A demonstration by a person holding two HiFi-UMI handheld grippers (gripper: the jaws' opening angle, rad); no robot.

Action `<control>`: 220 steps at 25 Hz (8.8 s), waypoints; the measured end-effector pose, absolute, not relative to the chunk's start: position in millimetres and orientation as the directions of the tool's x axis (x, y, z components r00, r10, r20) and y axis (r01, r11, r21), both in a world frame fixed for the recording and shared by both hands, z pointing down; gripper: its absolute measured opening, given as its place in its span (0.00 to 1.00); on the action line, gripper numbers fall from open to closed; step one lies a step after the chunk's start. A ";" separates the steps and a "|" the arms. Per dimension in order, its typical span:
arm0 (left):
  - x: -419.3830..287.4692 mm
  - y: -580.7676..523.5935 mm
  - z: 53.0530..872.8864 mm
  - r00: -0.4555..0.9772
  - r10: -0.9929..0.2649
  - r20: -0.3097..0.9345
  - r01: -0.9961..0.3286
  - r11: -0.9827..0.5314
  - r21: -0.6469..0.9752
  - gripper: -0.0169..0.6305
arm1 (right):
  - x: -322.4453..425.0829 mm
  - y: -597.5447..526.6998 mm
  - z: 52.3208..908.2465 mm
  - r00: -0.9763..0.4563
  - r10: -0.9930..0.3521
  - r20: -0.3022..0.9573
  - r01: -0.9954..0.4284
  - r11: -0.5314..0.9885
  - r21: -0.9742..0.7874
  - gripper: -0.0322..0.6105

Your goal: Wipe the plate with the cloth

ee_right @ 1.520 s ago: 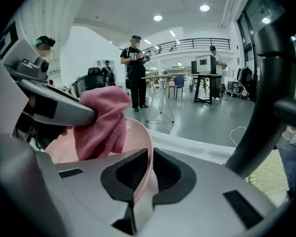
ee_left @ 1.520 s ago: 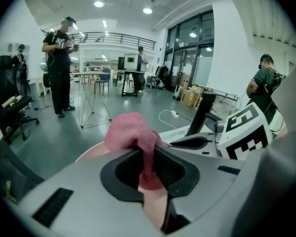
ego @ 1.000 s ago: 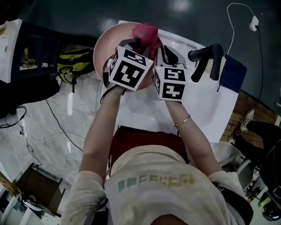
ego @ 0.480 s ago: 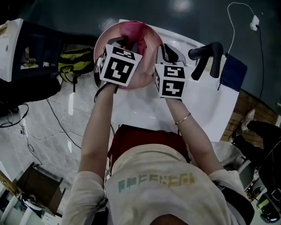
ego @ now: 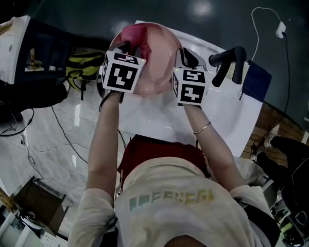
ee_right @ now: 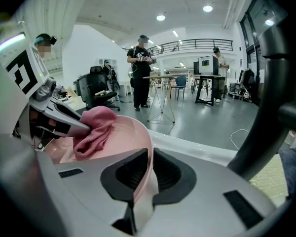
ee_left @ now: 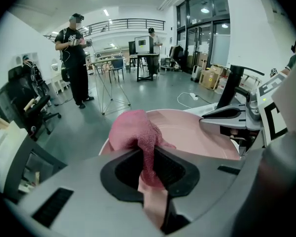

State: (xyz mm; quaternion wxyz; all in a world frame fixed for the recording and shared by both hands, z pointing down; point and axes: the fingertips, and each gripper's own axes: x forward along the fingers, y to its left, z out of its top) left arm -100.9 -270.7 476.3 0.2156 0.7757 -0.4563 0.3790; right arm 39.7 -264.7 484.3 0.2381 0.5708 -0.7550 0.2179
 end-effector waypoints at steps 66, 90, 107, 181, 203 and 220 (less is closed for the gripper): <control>-140.7 -233.0 465.0 0.228 -0.567 0.792 -0.918 -0.396 -0.018 0.13 | 41.5 -261.0 481.8 -0.258 -0.743 0.617 -0.963 0.249 -0.103 0.11; -15.3 -183.9 458.8 0.485 -0.466 0.740 -0.803 -0.573 0.166 0.13 | 42.1 -260.9 483.3 -0.276 -0.741 0.612 -0.959 0.256 -0.122 0.11; -49.8 -170.4 476.3 0.393 -0.461 0.796 -0.826 -0.558 0.084 0.13 | 37.4 -261.1 485.3 -0.285 -0.742 0.606 -0.955 0.276 -0.110 0.11; -152.8 -235.3 426.4 0.205 -0.786 0.584 -0.965 -0.260 -0.012 0.13 | 27.6 -264.4 435.6 -0.316 -0.860 0.401 -0.945 0.321 -0.057 0.11; -149.5 -193.9 363.2 0.213 -0.891 0.402 -0.972 -0.237 -0.009 0.13 | 21.5 -202.1 356.8 -0.404 -0.889 0.214 -0.914 0.389 -0.111 0.11; -147.2 -126.4 329.7 0.227 -0.924 0.307 -0.971 -0.238 0.003 0.13 | 21.1 -125.5 318.9 -0.512 -0.844 0.159 -0.858 0.496 -0.130 0.11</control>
